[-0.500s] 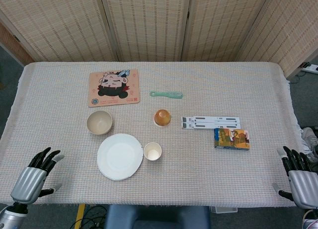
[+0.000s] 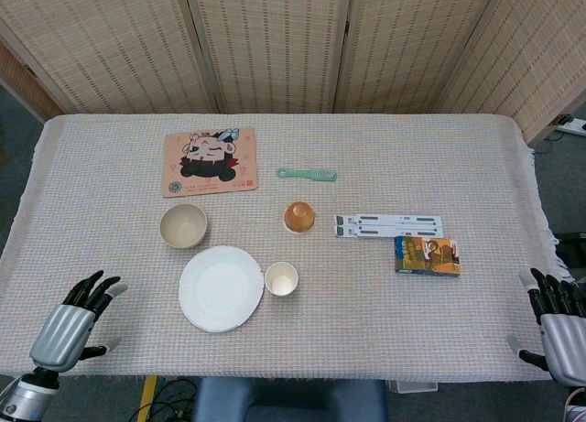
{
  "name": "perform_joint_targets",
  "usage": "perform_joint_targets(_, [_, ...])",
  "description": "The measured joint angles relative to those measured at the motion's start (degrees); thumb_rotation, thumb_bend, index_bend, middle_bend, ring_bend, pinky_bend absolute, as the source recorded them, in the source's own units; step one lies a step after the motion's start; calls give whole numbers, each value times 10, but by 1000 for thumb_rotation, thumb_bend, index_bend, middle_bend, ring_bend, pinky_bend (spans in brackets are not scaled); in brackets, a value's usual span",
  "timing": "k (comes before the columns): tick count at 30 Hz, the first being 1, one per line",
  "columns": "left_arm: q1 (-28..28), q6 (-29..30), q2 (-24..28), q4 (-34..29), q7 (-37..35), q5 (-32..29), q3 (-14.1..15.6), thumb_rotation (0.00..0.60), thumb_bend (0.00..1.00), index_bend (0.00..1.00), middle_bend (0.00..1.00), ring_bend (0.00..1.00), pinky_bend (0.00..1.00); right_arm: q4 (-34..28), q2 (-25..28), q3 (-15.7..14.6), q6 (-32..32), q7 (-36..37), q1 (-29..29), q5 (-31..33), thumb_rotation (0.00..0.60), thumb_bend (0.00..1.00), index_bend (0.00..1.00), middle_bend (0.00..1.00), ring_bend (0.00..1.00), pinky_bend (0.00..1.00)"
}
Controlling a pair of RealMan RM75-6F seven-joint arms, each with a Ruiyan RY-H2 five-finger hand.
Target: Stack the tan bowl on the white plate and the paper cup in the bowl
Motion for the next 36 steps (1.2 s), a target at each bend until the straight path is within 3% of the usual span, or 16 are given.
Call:
perform_joint_targets(10, [-70, -44, 8, 3, -11, -5, -46, 600, 141, 350, 166, 6, 163, 15, -10, 20, -58, 5, 33, 39, 600, 214, 0, 0, 0, 0])
perform_joint_targets(20, [-133, -127, -15, 52, -48, -43, -69, 600, 198, 355, 165, 4, 163, 23, -16, 32, -102, -6, 59, 92, 600, 214, 0, 0, 0, 0])
perform_joint_targets(27, [-174, -169, -55, 104, -64, -56, -76, 600, 282, 380, 165, 4, 163, 29, -15, 33, -91, 16, 58, 77, 600, 214, 0, 0, 0, 0])
perform_joint_targets(36, [-205, -194, -85, 135, -70, -70, -77, 600, 284, 392, 165, 4, 163, 49, -11, 31, -54, 78, 45, 36, 600, 214, 0, 0, 0, 0])
